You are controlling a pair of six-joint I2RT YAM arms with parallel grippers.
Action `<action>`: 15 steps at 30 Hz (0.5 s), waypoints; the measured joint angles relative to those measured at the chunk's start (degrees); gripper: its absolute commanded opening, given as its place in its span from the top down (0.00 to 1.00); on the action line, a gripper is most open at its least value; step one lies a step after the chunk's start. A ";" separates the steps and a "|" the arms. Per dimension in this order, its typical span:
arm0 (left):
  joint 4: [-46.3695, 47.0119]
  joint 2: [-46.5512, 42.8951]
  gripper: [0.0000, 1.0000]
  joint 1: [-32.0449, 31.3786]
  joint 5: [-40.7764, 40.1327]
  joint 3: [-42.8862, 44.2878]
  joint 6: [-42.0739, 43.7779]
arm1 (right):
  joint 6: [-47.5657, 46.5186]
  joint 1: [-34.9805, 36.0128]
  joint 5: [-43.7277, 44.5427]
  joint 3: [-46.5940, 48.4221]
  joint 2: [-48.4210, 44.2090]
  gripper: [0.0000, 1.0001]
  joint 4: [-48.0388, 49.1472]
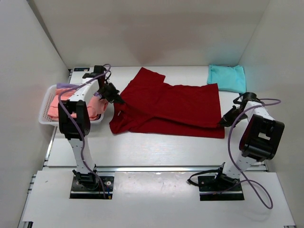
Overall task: Fold and stack the t-shirts
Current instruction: Fold the flattened tshirt in 1/3 of the way
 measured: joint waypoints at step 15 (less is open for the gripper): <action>1.33 4.68 0.59 2.47 -0.72 6.29 -2.29 | 3.15 0.96 -0.42 5.09 0.11 0.68 11.63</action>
